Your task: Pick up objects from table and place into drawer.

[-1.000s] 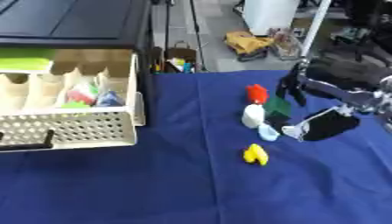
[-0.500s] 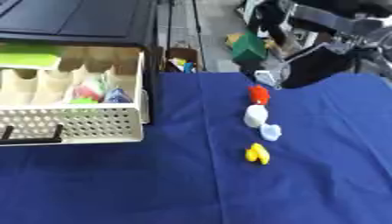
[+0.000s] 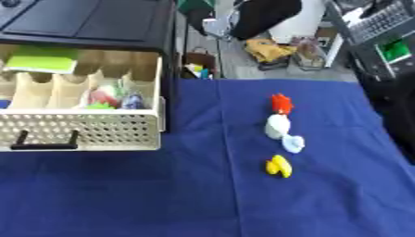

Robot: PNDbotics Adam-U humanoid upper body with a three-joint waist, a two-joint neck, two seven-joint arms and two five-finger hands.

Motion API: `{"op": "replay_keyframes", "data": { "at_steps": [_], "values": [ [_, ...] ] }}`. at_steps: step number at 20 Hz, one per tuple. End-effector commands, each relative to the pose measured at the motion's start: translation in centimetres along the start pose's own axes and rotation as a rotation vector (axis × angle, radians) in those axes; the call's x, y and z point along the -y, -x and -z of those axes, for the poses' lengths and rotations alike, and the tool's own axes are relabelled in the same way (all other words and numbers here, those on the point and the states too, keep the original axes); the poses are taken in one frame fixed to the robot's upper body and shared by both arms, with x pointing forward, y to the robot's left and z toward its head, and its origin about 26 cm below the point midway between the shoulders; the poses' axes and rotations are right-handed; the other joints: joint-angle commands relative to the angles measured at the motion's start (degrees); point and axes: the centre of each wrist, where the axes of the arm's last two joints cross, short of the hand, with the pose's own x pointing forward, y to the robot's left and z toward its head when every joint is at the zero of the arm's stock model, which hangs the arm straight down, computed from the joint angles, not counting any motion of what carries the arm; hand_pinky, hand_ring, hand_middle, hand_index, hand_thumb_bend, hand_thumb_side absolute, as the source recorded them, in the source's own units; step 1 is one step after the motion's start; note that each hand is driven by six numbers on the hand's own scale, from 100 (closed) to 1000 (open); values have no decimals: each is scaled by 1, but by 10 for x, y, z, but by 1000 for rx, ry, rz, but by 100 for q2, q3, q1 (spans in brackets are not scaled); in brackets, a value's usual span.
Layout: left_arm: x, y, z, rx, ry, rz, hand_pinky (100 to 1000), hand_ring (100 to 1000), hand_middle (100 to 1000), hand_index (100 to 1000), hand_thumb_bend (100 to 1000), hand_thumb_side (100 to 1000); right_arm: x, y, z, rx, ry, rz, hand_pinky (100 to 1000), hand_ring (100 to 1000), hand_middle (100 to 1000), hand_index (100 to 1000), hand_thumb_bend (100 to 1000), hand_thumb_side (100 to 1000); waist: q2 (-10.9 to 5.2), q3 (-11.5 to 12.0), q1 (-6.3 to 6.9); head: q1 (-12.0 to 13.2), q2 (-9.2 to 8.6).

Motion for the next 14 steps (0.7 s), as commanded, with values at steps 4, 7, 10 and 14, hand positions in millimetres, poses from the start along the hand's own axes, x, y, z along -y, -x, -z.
{"op": "replay_keyframes", "data": {
  "at_steps": [4, 7, 10, 14],
  "values": [
    [3, -3, 6, 16, 24, -13, 404, 585, 630, 812, 237, 935, -6, 5, 37, -30, -7, 5, 653, 652, 294, 459, 243, 409, -88, 129, 9, -101, -10],
    [4, -3, 6, 15, 25, -20, 402, 585, 630, 812, 236, 934, -13, 7, 52, -37, -12, 17, 653, 648, 291, 456, 244, 410, -58, 196, 2, -135, -37],
    [6, -3, 7, 15, 27, -26, 401, 584, 630, 812, 236, 934, -20, 6, 65, -36, -16, 27, 652, 644, 288, 453, 254, 414, -33, 243, -2, -168, -58],
    [7, -2, 7, 16, 27, -32, 401, 584, 630, 811, 236, 933, -30, 1, 76, -18, -46, 23, 660, 654, 296, 461, 255, 430, -5, 294, -10, -194, -79]
  ]
}}
